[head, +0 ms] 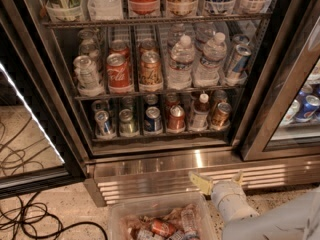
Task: Pick orange can from bottom shelf of fridge
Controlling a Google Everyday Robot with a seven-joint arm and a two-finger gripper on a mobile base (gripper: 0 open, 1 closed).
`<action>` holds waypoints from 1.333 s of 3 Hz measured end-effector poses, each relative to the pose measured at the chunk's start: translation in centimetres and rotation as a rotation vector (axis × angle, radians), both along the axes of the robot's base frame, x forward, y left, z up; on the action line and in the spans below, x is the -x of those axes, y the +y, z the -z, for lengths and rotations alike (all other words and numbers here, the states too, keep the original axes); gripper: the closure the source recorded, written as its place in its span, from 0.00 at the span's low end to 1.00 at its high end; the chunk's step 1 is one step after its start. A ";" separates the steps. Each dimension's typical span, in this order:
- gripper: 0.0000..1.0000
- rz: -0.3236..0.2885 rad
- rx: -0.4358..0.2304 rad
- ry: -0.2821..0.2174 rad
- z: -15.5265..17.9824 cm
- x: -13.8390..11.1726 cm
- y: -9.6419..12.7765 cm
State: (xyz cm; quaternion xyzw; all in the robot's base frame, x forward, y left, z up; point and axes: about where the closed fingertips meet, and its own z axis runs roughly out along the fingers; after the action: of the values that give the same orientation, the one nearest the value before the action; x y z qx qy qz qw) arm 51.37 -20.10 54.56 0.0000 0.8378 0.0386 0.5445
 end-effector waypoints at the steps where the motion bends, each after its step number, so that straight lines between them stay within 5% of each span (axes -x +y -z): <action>1: 0.00 0.040 -0.001 -0.133 -2.3 -1.7 -0.4; 3: 0.00 0.055 -0.026 -0.159 -2.7 -2.4 -0.3; 4: 0.00 0.089 -0.046 -0.218 -3.5 -3.7 0.1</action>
Offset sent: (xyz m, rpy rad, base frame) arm 0.0126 -0.0022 0.0157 0.0019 -0.0965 -0.0277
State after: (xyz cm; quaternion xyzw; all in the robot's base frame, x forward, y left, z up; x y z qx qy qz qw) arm 55.07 -19.96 58.05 0.0457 0.7715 0.0335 0.6336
